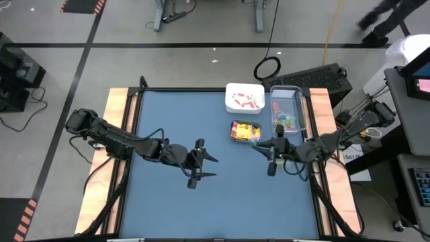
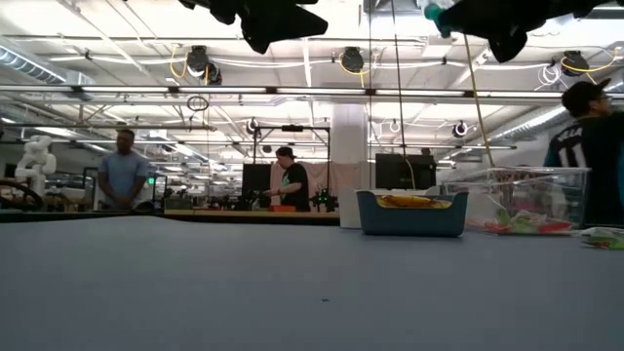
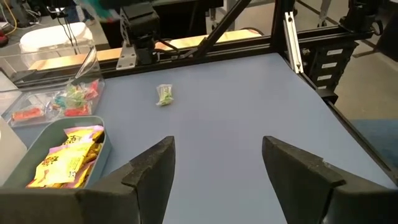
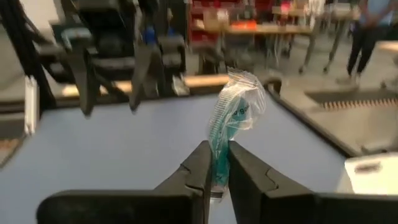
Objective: Sort candy
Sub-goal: Put the left blue candy into the transparent bin
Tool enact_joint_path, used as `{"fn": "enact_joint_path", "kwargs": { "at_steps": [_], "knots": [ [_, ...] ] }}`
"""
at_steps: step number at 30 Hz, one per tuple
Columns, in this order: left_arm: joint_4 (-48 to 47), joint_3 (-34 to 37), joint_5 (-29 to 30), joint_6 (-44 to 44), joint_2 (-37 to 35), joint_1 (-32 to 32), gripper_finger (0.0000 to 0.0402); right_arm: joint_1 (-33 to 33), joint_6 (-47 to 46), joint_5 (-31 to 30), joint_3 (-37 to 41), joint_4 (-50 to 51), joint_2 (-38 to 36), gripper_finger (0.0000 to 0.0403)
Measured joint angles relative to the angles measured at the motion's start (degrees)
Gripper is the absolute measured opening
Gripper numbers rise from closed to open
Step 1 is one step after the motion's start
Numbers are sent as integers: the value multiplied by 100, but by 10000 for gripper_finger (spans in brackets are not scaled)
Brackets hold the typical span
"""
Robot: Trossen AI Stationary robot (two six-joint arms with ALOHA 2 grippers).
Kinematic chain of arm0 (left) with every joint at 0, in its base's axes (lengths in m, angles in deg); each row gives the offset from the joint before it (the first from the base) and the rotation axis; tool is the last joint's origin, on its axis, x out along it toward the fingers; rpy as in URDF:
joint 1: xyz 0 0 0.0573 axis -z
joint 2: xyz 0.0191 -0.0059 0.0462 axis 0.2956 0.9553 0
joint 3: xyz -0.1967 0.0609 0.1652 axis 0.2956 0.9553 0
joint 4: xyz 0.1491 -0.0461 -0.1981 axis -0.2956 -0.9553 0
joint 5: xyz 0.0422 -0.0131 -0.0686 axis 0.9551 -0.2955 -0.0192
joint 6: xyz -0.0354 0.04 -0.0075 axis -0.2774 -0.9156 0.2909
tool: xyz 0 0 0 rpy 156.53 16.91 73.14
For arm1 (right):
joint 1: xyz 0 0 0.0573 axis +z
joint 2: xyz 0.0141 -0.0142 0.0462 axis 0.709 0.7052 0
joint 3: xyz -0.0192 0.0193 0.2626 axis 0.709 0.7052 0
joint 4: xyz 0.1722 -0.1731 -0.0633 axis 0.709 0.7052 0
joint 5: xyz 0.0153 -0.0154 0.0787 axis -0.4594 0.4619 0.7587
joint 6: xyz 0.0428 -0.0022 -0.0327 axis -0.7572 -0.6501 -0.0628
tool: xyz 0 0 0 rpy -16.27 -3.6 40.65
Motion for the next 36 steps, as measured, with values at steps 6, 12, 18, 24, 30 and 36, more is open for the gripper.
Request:
{"fn": "enact_joint_path", "kwargs": {
  "at_steps": [6,12,18,24,30,36],
  "knots": [
    [-2,0,0,0,0,0,247,-181,673,36,108,-462,-148,38],
    [-78,0,0,-2,0,0,247,-220,953,41,108,-541,-150,38],
    [-76,0,0,-23,0,0,247,-220,2140,45,109,-504,-148,38],
    [-74,0,0,-70,0,-2,247,-220,3928,43,108,-499,-148,38],
    [-2,0,0,-195,0,-2,247,-218,4858,43,108,-499,-148,38],
    [7,-2,0,-192,0,-2,247,-218,4971,43,110,-501,-148,38]
  ]
}}
